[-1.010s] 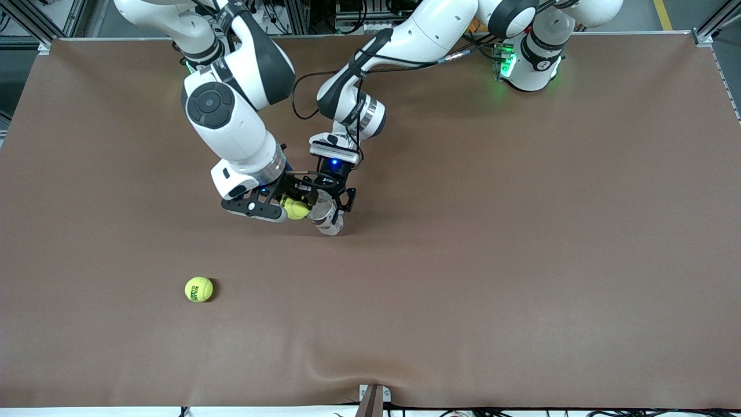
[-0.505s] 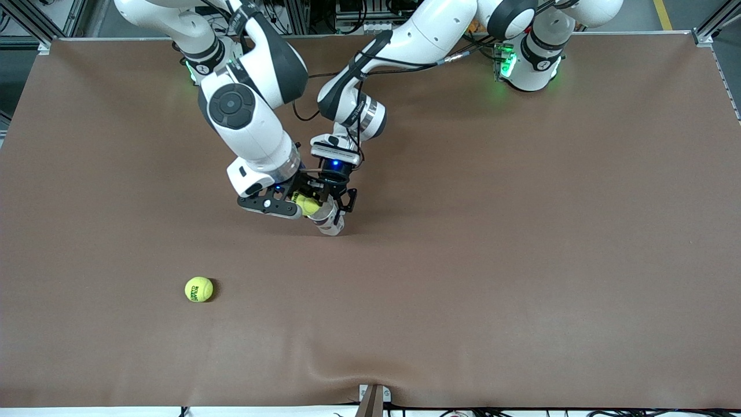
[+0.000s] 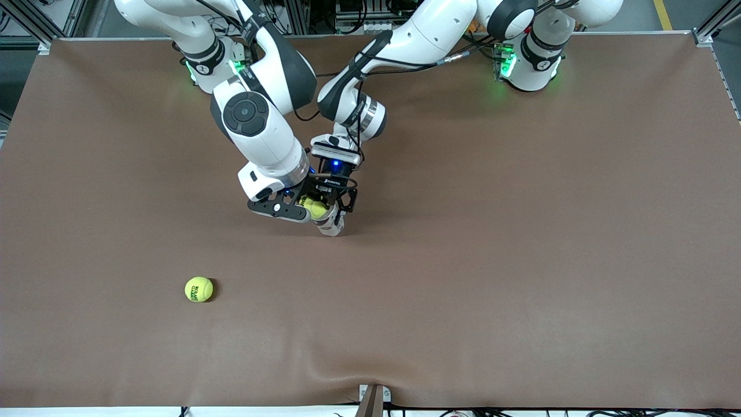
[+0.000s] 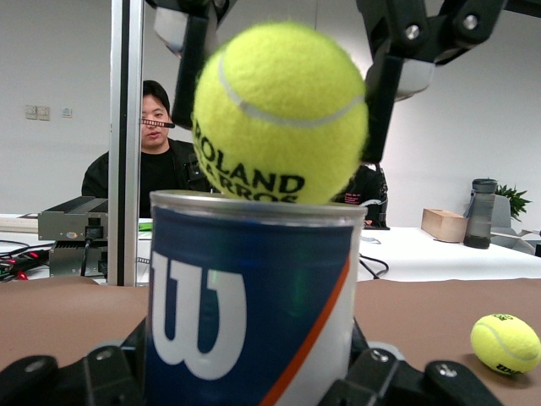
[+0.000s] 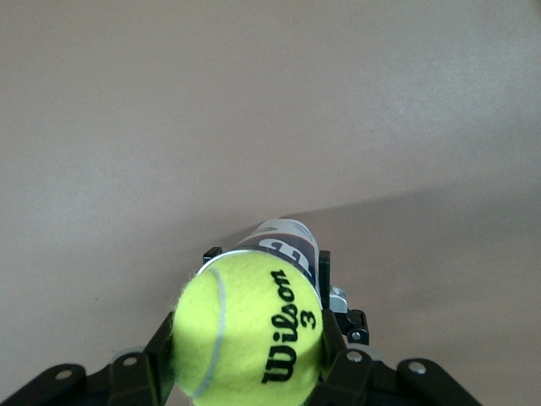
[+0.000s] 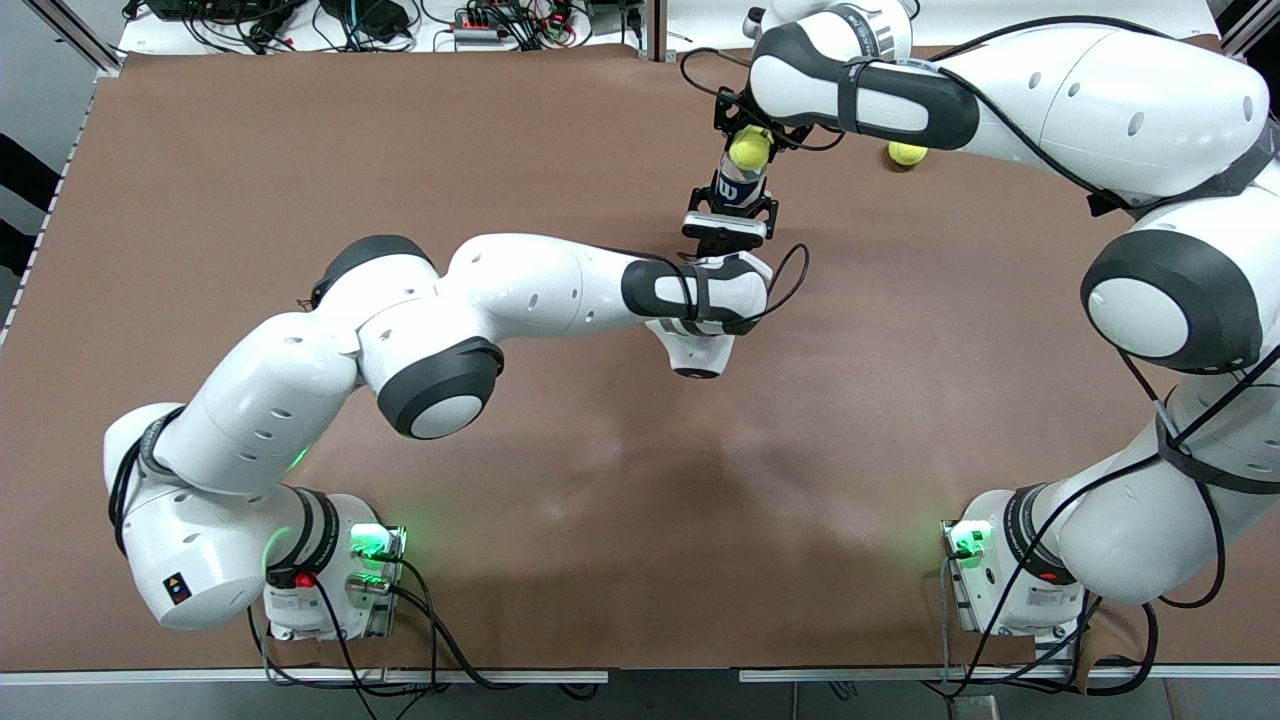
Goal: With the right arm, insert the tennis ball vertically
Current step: 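Open the right gripper to drop the ball into the can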
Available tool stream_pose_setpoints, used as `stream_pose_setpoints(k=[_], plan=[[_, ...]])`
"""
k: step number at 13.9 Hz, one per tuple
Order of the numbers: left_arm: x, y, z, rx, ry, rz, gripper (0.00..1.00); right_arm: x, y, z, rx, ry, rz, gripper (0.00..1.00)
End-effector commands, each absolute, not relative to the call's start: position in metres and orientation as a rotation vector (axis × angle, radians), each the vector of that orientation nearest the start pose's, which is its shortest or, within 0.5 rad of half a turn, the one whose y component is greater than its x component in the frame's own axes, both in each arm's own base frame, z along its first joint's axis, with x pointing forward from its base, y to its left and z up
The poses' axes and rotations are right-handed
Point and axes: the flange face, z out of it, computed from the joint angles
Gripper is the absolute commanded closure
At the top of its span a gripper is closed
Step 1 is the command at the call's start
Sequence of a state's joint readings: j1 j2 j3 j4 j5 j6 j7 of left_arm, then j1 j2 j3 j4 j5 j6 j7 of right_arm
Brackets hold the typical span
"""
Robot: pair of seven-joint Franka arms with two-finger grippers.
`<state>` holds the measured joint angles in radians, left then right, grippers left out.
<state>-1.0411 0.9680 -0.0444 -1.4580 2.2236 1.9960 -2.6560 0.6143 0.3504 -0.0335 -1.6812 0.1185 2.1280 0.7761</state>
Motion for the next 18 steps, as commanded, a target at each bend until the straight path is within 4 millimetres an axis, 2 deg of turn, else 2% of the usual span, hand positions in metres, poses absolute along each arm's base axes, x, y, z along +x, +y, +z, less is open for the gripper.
stream_pose_setpoints(k=[1, 2, 3, 4, 10, 13, 15, 18], plan=[[0.396, -0.630, 0.132, -2.346, 0.207, -2.485, 0.16, 0.555, 0.376, 0.415, -2.965, 0.403, -0.029, 0.40], [0.396, -0.629, 0.132, -2.344, 0.207, -2.486, 0.16, 0.556, 0.376, 0.415, -2.965, 0.403, -0.029, 0.28], [0.396, -0.629, 0.132, -2.344, 0.207, -2.486, 0.16, 0.556, 0.376, 0.415, -2.965, 0.403, -0.029, 0.22], [0.396, -0.629, 0.132, -2.344, 0.207, -2.486, 0.16, 0.556, 0.376, 0.415, -2.965, 0.402, -0.032, 0.20], [0.396, -0.630, 0.133, -2.346, 0.206, -2.487, 0.16, 0.555, 0.376, 0.414, -2.966, 0.403, -0.031, 0.15], [0.396, -0.630, 0.133, -2.343, 0.208, -2.489, 0.16, 0.563, 0.366, 0.419, -2.970, 0.405, -0.050, 0.14], [0.397, -0.630, 0.133, -2.341, 0.207, -2.488, 0.16, 0.575, 0.347, 0.424, -2.978, 0.394, -0.070, 0.14], [0.397, -0.630, 0.133, -2.341, 0.207, -2.490, 0.15, 0.599, 0.285, 0.424, -3.031, 0.314, -0.033, 0.14]])
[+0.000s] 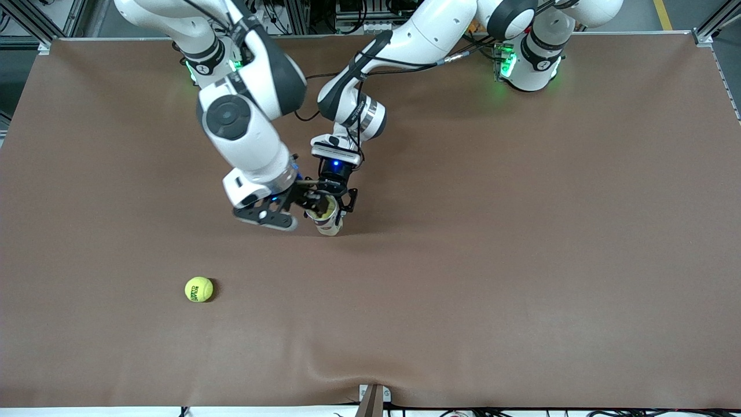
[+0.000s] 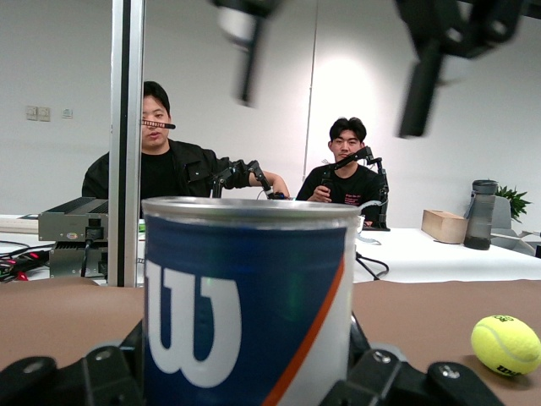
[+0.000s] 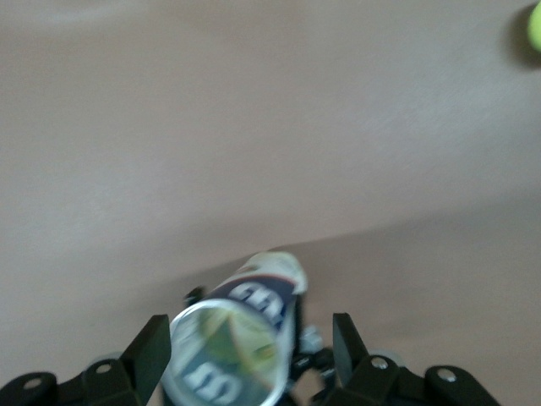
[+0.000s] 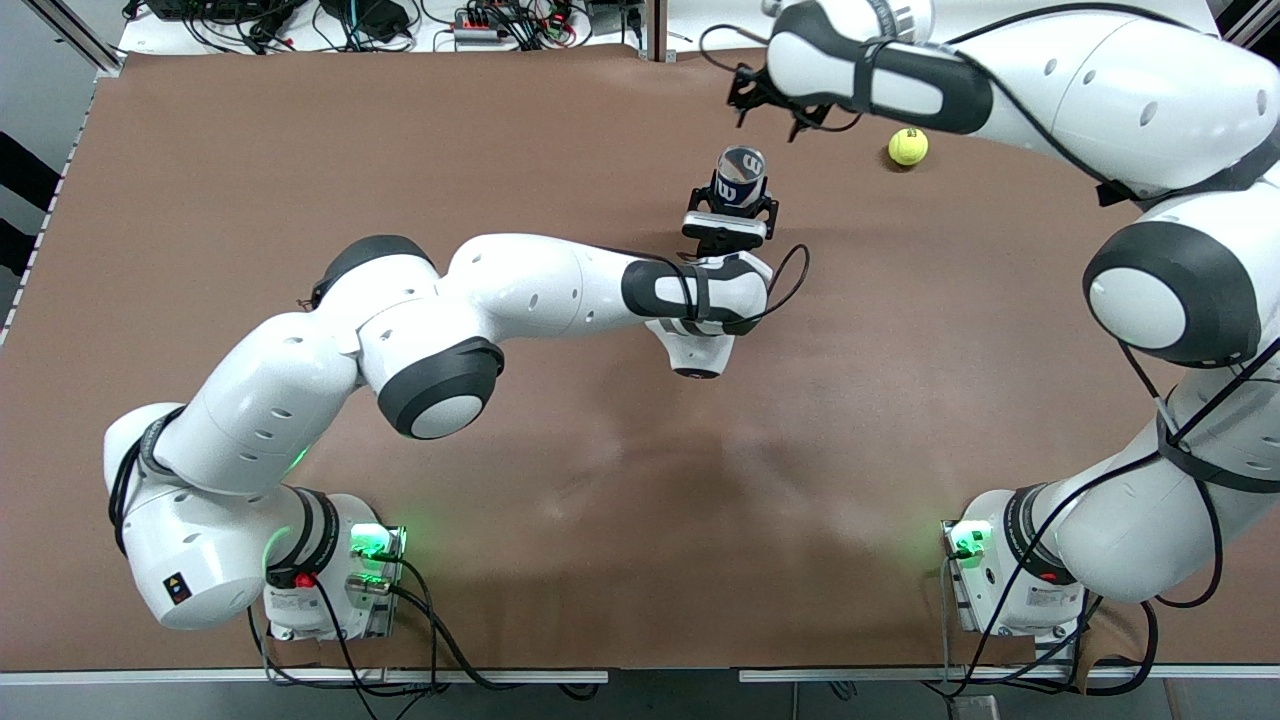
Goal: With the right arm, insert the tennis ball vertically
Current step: 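Open the right gripper to drop the ball into the can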
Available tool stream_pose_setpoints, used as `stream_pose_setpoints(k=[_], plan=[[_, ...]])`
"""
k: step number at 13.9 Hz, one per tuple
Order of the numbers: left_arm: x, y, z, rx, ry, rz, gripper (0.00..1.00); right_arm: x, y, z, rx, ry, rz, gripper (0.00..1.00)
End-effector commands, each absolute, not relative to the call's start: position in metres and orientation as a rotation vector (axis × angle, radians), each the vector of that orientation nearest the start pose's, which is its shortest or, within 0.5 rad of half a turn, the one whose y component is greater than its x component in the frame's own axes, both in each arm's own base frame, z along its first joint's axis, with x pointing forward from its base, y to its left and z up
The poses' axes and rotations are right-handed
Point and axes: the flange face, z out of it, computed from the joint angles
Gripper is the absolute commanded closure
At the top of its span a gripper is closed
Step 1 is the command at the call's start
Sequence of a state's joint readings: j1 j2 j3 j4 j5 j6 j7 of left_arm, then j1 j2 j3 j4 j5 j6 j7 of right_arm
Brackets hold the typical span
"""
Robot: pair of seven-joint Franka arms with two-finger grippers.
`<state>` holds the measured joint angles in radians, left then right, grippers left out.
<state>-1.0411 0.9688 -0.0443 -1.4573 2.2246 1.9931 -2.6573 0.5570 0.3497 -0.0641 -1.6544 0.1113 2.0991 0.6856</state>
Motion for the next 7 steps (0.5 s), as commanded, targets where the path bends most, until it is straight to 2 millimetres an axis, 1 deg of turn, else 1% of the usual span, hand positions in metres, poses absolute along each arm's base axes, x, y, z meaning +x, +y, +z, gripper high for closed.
stream_pose_setpoints(k=[1, 3, 4, 7], plan=[[0.397, -0.630, 0.133, -2.340, 0.209, -2.489, 0.15, 0.608, 0.259, 0.426, -3.044, 0.291, -0.041, 0.14], [0.397, -0.630, 0.134, -2.342, 0.207, -2.491, 0.15, 0.625, 0.210, 0.423, -3.062, 0.212, -0.044, 0.14], [0.396, -0.630, 0.133, -2.343, 0.208, -2.489, 0.16, 0.634, 0.185, 0.417, -3.067, 0.180, -0.044, 0.13], [0.397, -0.630, 0.133, -2.340, 0.209, -2.489, 0.16, 0.654, 0.124, 0.410, -3.073, 0.075, -0.095, 0.09]])
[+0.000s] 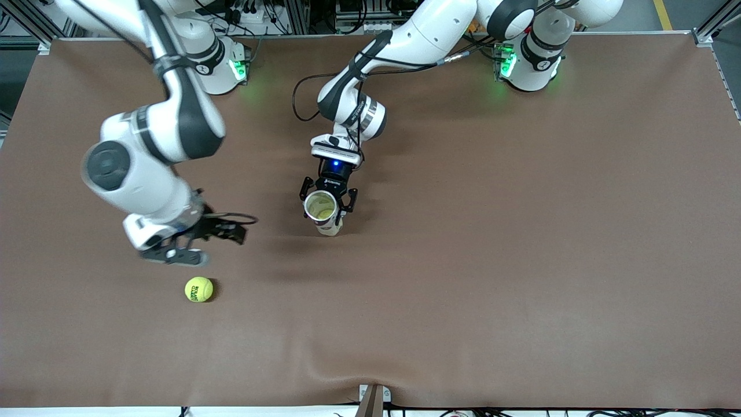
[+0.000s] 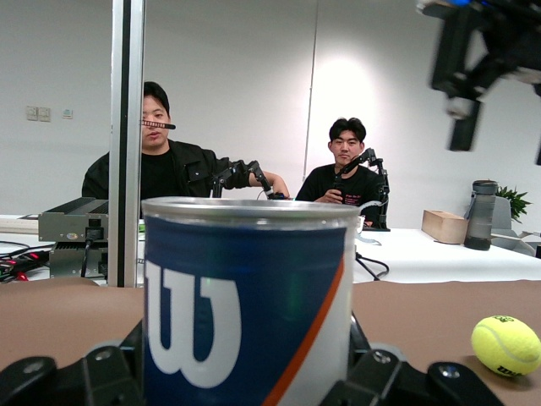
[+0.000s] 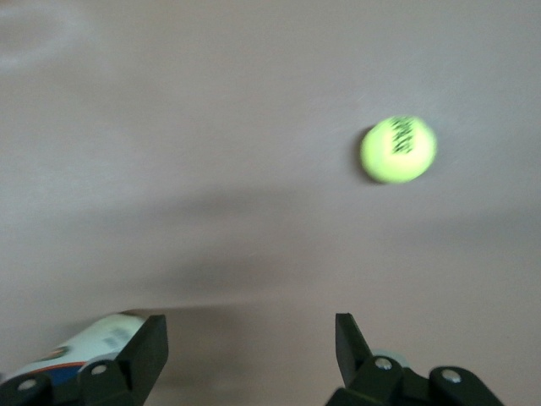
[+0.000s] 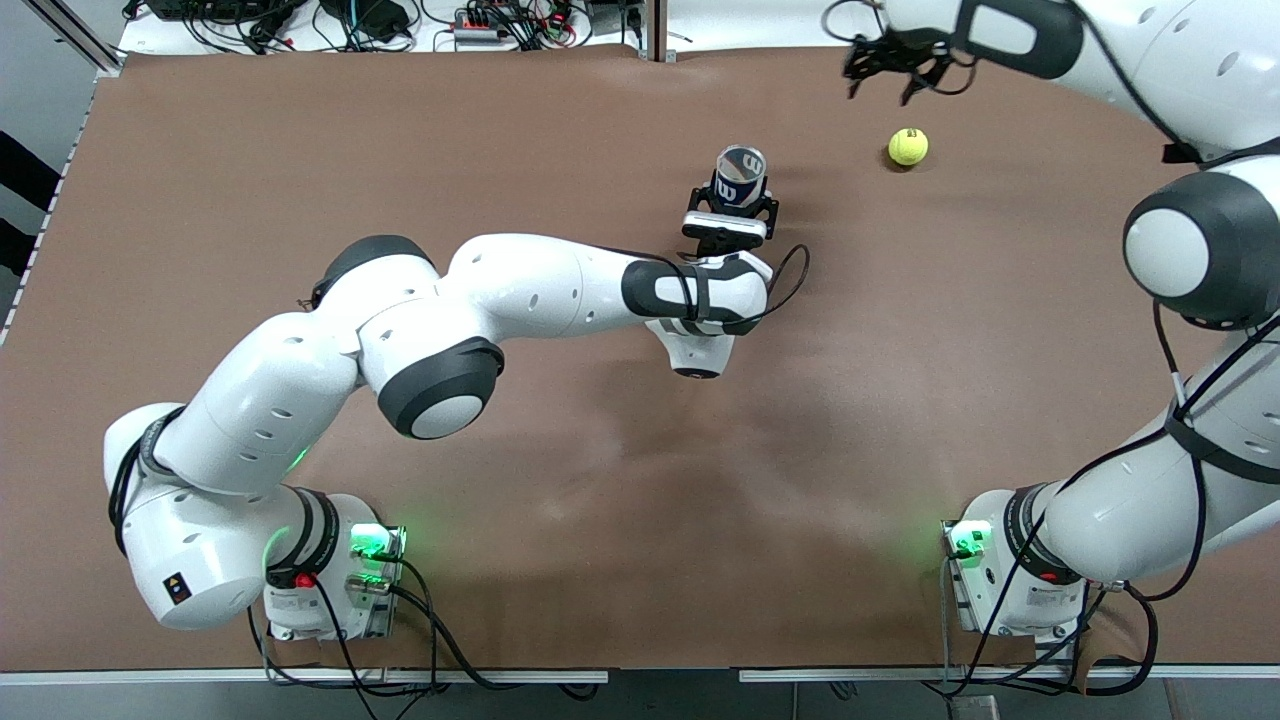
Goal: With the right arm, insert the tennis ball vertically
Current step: 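Move the right gripper to the Roland Garros ball and grasp it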
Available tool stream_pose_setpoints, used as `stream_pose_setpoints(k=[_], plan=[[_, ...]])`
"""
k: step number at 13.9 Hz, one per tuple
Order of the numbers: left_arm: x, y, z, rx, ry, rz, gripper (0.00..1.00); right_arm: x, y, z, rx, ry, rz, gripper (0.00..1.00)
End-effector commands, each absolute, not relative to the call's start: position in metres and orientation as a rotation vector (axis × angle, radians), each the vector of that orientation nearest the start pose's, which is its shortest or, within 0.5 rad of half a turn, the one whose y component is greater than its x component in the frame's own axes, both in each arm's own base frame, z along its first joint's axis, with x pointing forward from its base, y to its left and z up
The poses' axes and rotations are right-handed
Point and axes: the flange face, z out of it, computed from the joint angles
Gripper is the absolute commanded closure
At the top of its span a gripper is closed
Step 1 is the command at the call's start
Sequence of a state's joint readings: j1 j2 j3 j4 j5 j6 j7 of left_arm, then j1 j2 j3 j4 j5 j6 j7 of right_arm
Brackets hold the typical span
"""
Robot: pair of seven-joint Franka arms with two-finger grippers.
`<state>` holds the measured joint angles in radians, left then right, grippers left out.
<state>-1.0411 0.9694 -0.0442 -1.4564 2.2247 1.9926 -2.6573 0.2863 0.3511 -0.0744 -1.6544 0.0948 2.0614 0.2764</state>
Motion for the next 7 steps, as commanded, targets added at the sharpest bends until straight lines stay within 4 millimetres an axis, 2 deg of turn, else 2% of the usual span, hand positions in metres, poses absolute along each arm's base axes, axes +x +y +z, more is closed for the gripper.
stream_pose_setpoints(k=[1, 4, 7], plan=[[0.396, -0.630, 0.133, -2.343, 0.208, -2.489, 0.16, 0.661, 0.103, 0.407, -3.075, 0.046, -0.118, 0.06], [0.396, -0.630, 0.133, -2.344, 0.210, -2.488, 0.16, 0.683, 0.049, 0.371, -3.083, -0.043, -0.219, 0.04], [0.397, -0.630, 0.133, -2.340, 0.209, -2.489, 0.16, 0.700, 0.028, 0.332, -3.085, -0.036, -0.346, 0.04]])
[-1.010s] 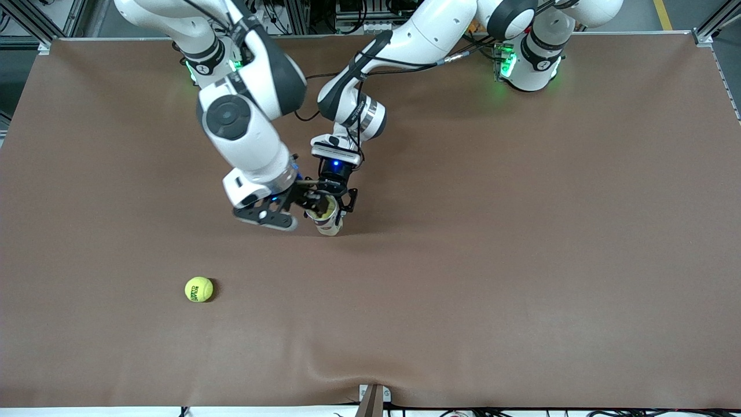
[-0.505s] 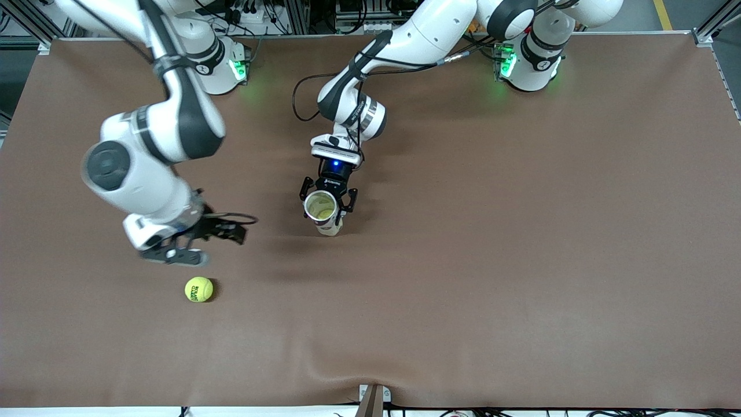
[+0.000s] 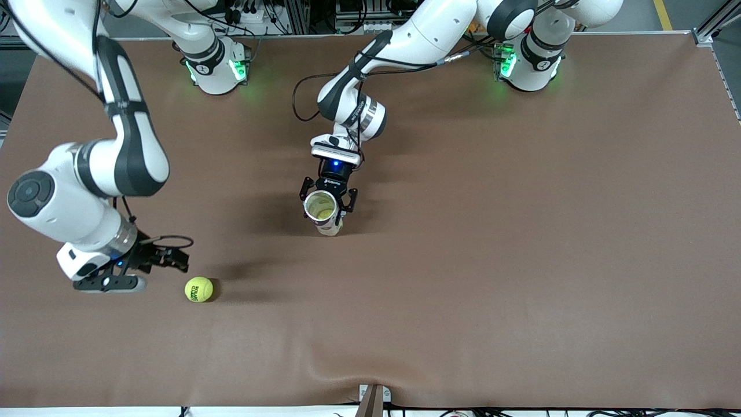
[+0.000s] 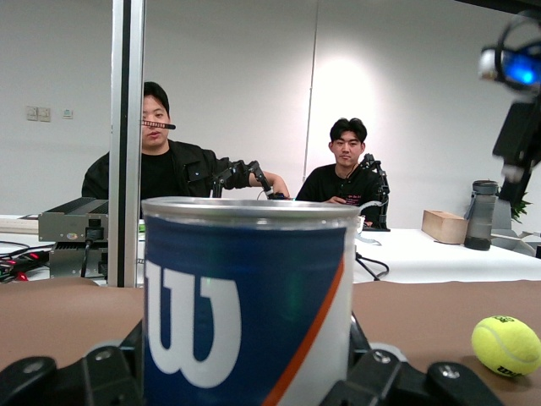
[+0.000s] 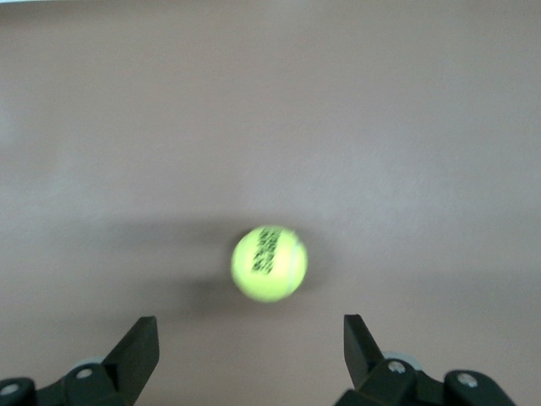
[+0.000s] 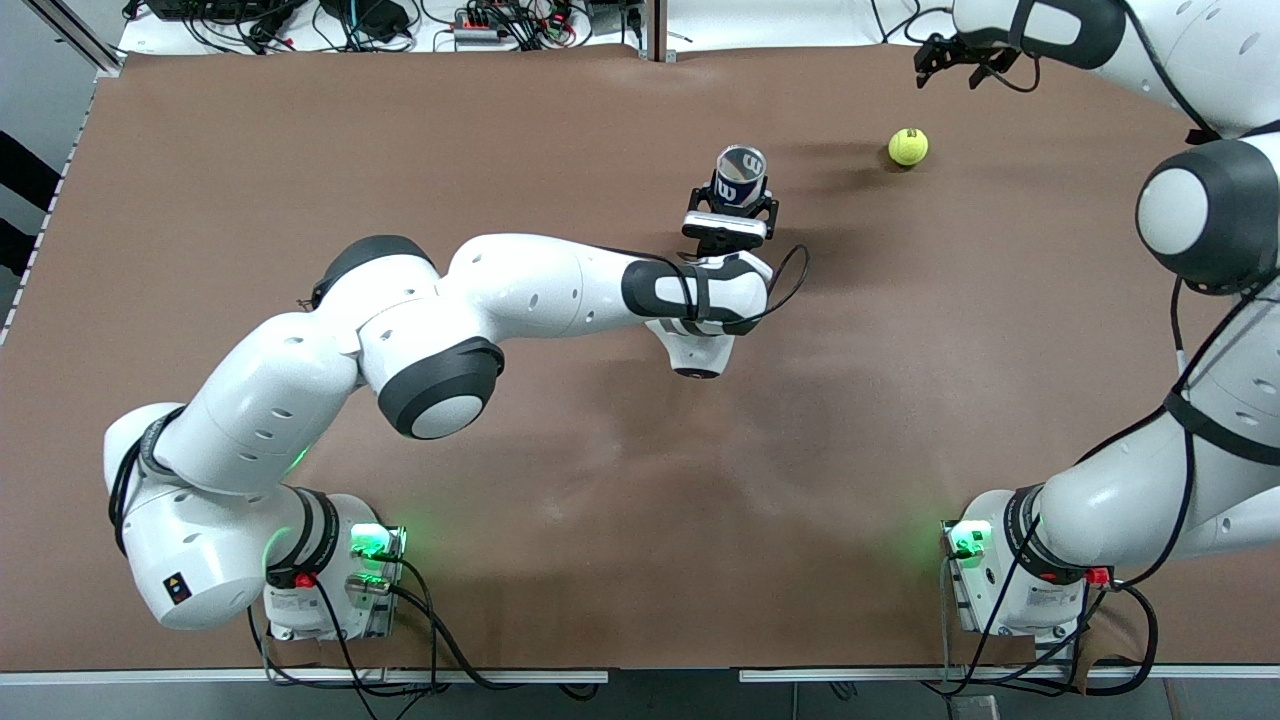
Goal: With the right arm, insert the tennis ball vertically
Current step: 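Move the right gripper to the Roland Garros ball and grasp it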
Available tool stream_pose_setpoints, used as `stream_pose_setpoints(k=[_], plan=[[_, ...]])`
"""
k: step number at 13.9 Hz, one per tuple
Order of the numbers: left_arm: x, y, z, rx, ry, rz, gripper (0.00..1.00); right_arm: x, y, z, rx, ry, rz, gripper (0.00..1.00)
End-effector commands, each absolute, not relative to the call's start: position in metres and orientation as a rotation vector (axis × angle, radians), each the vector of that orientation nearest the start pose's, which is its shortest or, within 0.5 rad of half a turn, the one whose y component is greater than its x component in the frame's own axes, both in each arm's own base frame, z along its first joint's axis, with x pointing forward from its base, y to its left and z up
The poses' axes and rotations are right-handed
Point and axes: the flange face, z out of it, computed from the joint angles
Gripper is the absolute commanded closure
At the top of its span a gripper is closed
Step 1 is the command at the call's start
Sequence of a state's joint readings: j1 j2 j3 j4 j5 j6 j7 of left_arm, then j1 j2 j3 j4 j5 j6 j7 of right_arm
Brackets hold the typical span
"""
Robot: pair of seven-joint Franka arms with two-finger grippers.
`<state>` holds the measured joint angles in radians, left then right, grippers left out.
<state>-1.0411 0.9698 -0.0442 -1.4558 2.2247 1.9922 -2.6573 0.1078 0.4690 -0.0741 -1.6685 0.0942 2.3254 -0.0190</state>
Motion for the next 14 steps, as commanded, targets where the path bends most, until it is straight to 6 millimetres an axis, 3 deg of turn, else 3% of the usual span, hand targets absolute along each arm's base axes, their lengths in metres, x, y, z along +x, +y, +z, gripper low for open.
stream_pose_setpoints(k=[1, 6, 8, 14], plan=[[0.396, -0.630, 0.133, -2.342, 0.210, -2.488, 0.16, 0.704, 0.027, 0.318, -3.079, -0.019, -0.374, 0.04], [0.397, -0.630, 0.133, -2.340, 0.209, -2.489, 0.16, 0.708, 0.022, 0.243, -3.069, 0.024, -0.510, 0.04], [0.397, -0.630, 0.133, -2.340, 0.209, -2.489, 0.16, 0.704, 0.024, 0.223, -3.068, 0.033, -0.483, 0.04], [0.397, -0.630, 0.135, -2.341, 0.207, -2.492, 0.16, 0.696, 0.039, 0.201, -2.995, 0.162, -0.412, 0.04]])
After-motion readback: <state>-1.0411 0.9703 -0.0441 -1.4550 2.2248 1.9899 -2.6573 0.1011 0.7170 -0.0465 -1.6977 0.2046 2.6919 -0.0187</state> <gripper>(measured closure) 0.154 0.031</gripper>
